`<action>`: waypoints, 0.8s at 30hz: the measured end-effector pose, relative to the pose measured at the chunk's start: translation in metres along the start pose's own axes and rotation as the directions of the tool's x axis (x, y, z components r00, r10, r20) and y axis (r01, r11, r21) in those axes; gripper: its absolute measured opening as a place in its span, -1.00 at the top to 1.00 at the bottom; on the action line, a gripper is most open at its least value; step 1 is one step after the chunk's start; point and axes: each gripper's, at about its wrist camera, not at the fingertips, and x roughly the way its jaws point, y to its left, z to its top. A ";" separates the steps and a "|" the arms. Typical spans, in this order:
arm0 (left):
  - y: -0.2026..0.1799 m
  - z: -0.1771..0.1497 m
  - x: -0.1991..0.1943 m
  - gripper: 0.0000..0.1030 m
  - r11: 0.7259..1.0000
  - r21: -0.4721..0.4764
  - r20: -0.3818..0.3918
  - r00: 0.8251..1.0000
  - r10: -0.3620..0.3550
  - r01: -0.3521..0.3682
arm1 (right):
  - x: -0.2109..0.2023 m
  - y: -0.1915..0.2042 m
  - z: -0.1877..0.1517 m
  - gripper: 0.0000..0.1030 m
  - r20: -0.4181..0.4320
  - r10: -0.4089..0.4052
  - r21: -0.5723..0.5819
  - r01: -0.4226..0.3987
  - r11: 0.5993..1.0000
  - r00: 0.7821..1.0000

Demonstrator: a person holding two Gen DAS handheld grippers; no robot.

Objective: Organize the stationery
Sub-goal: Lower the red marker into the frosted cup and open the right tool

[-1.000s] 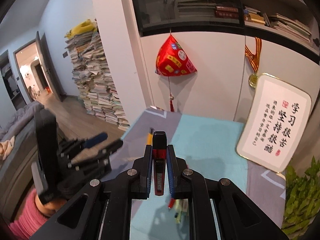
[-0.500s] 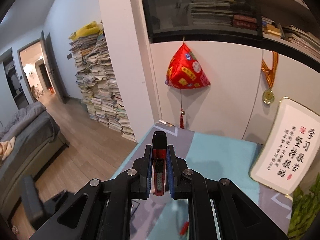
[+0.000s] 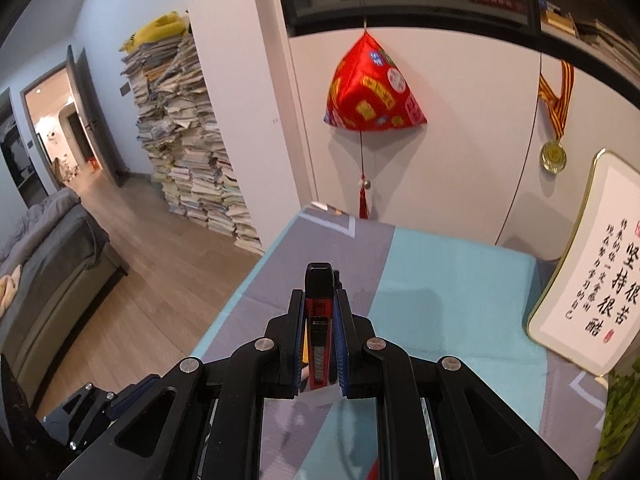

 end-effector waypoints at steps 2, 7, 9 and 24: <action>0.000 -0.002 0.002 0.07 1.000 -0.003 -0.009 1.000 -0.008 0.008 | 0.005 -0.001 -0.002 0.73 -0.016 0.004 0.004 -0.004 1.000 1.000; -0.004 -0.005 0.004 0.07 1.000 0.000 -0.021 1.000 -0.014 0.014 | 0.016 -0.004 -0.011 0.73 -0.058 0.017 0.022 -0.016 1.000 0.998; -0.005 -0.005 0.004 0.07 1.000 0.000 -0.024 1.000 -0.017 0.017 | 0.020 -0.005 -0.014 0.73 -0.075 0.016 0.028 -0.014 1.000 0.997; -0.028 -0.014 0.011 0.07 0.998 0.032 -0.073 0.996 -0.050 0.052 | 0.009 -0.025 -0.036 0.73 -0.112 0.052 0.070 -0.044 0.997 0.992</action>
